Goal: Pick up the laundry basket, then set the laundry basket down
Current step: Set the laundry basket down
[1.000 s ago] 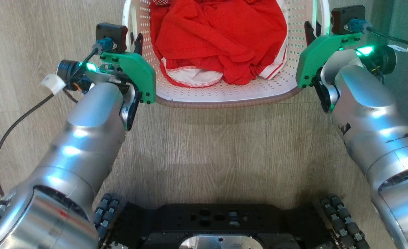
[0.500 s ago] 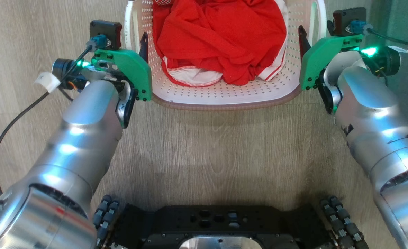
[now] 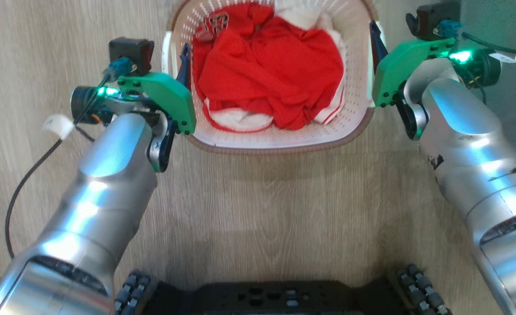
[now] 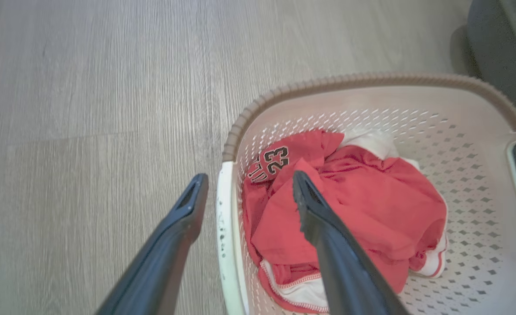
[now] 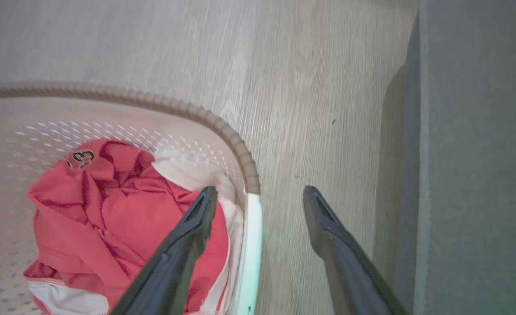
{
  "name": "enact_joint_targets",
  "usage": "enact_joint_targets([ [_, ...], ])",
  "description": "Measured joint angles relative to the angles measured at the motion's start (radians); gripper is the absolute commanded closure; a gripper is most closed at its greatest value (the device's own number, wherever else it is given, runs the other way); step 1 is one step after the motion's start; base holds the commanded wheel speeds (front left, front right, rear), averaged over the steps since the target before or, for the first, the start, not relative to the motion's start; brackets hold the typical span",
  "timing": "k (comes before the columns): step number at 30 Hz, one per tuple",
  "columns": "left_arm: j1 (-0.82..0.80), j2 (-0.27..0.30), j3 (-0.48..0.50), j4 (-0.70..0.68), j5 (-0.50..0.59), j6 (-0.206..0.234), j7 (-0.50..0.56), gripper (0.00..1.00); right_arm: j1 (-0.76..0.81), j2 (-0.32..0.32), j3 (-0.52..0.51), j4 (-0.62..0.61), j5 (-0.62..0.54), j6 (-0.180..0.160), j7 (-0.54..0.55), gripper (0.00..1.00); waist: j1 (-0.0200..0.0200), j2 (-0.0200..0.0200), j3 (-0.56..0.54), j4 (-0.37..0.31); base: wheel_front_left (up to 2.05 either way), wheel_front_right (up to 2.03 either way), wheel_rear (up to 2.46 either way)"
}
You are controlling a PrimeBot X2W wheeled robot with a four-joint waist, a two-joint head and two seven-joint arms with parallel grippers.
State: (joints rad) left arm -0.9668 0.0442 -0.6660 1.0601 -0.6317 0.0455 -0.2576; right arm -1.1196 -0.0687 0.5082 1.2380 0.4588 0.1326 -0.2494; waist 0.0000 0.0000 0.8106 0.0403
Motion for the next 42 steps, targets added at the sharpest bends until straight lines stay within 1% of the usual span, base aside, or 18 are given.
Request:
enact_joint_targets([
  [4, 0.063, 0.019, 0.07, -0.095, 0.046, 0.006, 0.0, 0.0, 0.022, 0.0, -0.024, -0.064, -0.016, 0.0, 0.0, 0.0, 0.0, 0.0, -0.058, -0.007, 0.0, 0.0, 0.0],
  [7, 0.133, 0.024, 0.126, -0.171, 0.09, 0.006, 0.0, 0.0, 0.076, 0.0, -0.061, -0.122, -0.047, 0.0, 0.0, 0.0, 0.0, 0.0, -0.11, -0.013, 0.0, 0.0, 0.0],
  [8, 0.188, 0.026, 0.162, -0.216, 0.123, 0.005, 0.0, 0.0, 0.127, 0.0, -0.089, -0.165, -0.068, 0.0, 0.0, 0.0, 0.0, 0.0, -0.147, -0.016, 0.0, 0.0, 0.0],
  [12, 0.303, 0.031, 0.233, -0.305, 0.186, -0.002, 0.0, 0.0, 0.233, 0.0, -0.136, -0.258, -0.105, 0.0, 0.0, 0.0, -0.0001, 0.0, -0.228, -0.022, 0.0, 0.0, 0.0],
  [20, 0.522, 0.03, 0.358, -0.487, 0.296, -0.024, 0.0, 0.0, 0.446, 0.001, -0.218, -0.434, -0.135, 0.0, 0.0, 0.0, -0.0001, 0.0001, -0.398, -0.028, 0.0, 0.0, 0.0],
  [26, 0.675, 0.019, 0.415, -0.588, 0.357, -0.045, 0.001, 0.0, 0.618, 0.002, -0.288, -0.578, -0.167, 0.0, 0.0, 0.0, -0.0001, 0.0001, -0.524, -0.027, 0.0, 0.0, 0.0],
  [33, 0.783, 0.013, 0.457, -0.683, 0.398, -0.047, 0.001, 0.0, 0.767, 0.006, -0.344, -0.745, -0.209, 0.0, 0.0, 0.0, -0.0001, 0.0001, -0.64, -0.021, 0.0, 0.0, 0.0],
  [34, 0.812, 0.012, 0.46, -0.706, 0.403, -0.047, 0.001, 0.0, 0.809, 0.008, -0.356, -0.788, -0.217, 0.0, 0.0, 0.0, -0.0001, 0.0001, -0.666, -0.017, 0.0, 0.0, 0.0],
  [42, 0.933, 0.01, 0.485, -0.796, 0.419, -0.054, 0.001, 0.0, 0.97, 0.012, -0.4, -0.926, -0.231, 0.0, 0.0, 0.0, -0.0001, 0.0001, -0.747, -0.001, 0.0, 0.0, 0.0],
])
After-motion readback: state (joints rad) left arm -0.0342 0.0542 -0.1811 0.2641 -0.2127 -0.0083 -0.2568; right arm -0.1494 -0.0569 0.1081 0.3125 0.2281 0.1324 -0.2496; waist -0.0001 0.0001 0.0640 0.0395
